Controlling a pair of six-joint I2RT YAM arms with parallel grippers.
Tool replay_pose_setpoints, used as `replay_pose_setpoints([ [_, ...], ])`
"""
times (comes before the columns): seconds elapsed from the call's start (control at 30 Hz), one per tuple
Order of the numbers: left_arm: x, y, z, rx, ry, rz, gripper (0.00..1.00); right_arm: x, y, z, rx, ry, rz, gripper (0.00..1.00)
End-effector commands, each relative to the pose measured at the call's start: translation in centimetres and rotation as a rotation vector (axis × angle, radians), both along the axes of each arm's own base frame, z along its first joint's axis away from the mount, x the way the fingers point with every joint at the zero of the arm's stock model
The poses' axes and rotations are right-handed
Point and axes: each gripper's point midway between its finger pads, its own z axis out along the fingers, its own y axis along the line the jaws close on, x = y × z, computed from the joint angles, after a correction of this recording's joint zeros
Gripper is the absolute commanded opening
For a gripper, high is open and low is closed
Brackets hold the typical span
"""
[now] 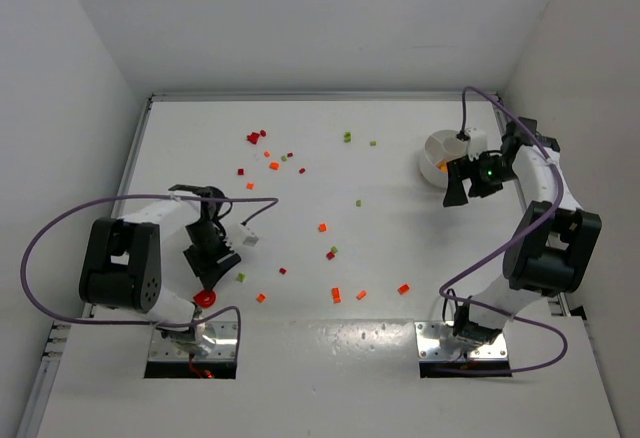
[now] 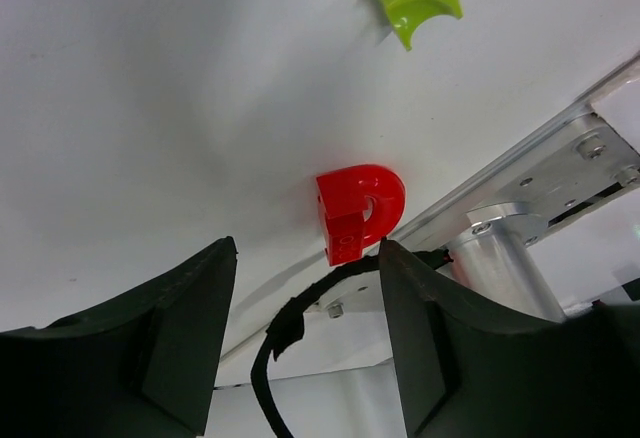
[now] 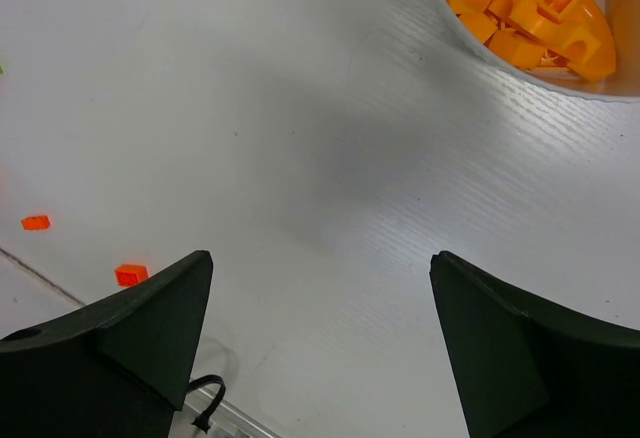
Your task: Sort the legos into containers by color
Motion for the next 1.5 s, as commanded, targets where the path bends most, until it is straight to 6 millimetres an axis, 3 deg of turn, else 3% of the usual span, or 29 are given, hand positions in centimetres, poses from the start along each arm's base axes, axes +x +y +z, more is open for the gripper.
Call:
replay_pose_setpoints([
  [0.0, 0.5, -0.6, 0.3, -0.002, -0.007, 0.016, 0.66, 1.6, -0.2, 1.8, -0.019, -0.080, 0.032, 0.90],
  [0.67, -0.8, -1.1, -0.6, 0.065, 0.187, 0.012, 0.68, 2.7, -1.3, 2.6, -0.075, -0.106, 0.053, 0.90],
  [0.9, -0.9, -0.9, -1.0, 0.105, 0.235, 0.023, 0.64, 3.6, -1.7, 3.1, -0.089, -0.120, 0.051, 0.90],
  [1.17, -0.9, -0.8, -1.2, 0.141, 0.251, 0.036, 0.56, 3.8, -1.8, 3.4, -0.092, -0.131, 0.050, 0.90],
  [1.47, -0.8, -0.7, -1.3, 0.166, 0.257, 0.028, 0.34, 3.9, -2.3, 4.2, -0.133, -0.162, 0.050, 0.90],
])
